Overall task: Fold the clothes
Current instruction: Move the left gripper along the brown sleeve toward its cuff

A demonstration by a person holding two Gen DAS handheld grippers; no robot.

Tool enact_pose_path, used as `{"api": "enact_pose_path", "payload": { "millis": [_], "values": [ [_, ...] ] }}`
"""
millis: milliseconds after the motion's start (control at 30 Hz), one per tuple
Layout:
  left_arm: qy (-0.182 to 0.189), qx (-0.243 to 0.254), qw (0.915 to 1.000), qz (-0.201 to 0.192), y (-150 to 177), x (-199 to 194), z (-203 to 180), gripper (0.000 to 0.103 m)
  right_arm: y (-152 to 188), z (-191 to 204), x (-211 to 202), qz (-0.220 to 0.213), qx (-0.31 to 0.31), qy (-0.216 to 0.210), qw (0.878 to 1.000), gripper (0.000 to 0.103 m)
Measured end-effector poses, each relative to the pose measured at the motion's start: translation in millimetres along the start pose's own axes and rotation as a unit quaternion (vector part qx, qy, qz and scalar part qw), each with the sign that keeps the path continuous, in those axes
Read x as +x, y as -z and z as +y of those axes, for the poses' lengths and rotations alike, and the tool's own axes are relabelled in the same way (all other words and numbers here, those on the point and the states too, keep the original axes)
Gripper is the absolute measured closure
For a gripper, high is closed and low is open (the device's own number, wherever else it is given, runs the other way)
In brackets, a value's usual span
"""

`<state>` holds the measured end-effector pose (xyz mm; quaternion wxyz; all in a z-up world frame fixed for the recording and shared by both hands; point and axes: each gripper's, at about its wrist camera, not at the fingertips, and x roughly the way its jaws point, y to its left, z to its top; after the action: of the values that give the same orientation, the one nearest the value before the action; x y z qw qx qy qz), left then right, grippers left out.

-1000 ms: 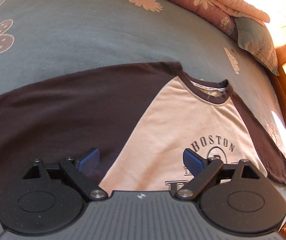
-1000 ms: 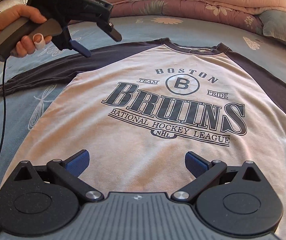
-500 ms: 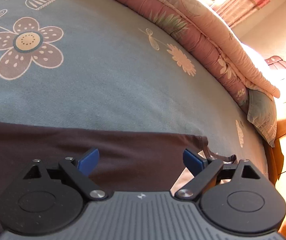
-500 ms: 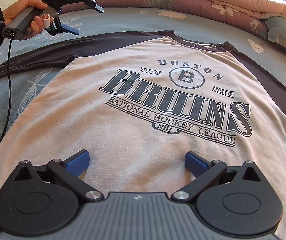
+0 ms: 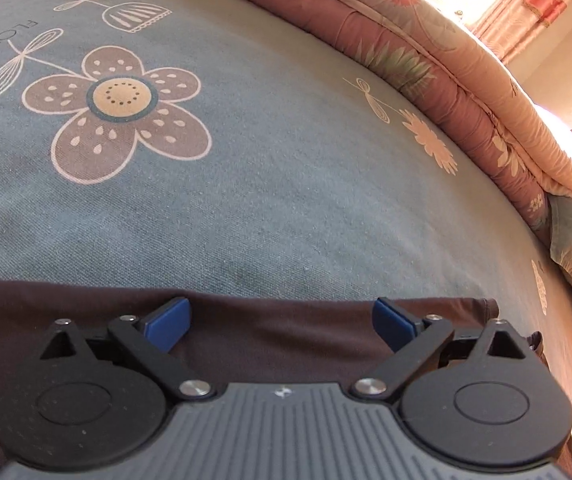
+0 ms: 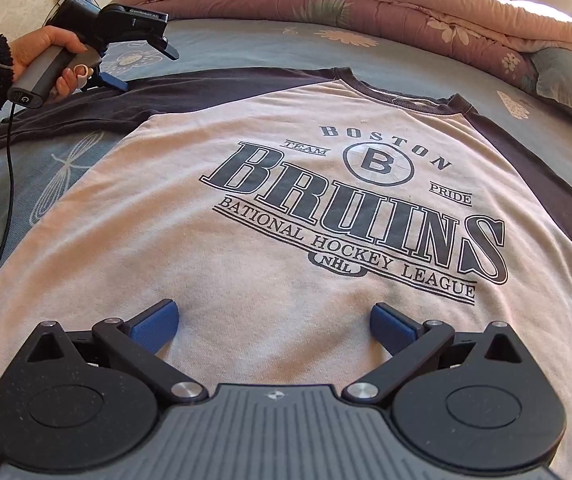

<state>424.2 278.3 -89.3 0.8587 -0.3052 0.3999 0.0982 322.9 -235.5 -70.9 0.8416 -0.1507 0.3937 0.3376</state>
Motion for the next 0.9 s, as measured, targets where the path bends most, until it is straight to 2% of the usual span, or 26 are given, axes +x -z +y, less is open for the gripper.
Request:
{"api": "enact_pose_path", "payload": {
  "millis": [400,533,733,800,900],
  "values": [
    [-0.018,-0.035,0.9992,0.007,15.9,-49.3,70.3,0.006,0.7,2.8,0.2,-0.003,0.001,0.005,1.000,0.000],
    [-0.070,-0.036,0.9952,-0.058,1.0,-44.5,88.1,0.006,1.0,3.9,1.2,-0.007,-0.002,0.007,1.000,0.000],
    [-0.119,-0.014,0.9912,-0.057,-16.8,-48.1,78.0,0.007,1.1,4.0,1.4,-0.009,-0.004,0.006,1.000,0.000],
    [-0.100,-0.009,0.9933,-0.057,-11.7,-67.4,79.7,0.006,1.4,4.4,1.1,-0.008,-0.004,0.007,1.000,0.000],
    [-0.081,-0.030,0.9956,-0.037,-2.6,-88.4,90.3,0.006,1.4,4.9,0.4,-0.007,-0.003,0.007,1.000,0.000]
  ]
}}
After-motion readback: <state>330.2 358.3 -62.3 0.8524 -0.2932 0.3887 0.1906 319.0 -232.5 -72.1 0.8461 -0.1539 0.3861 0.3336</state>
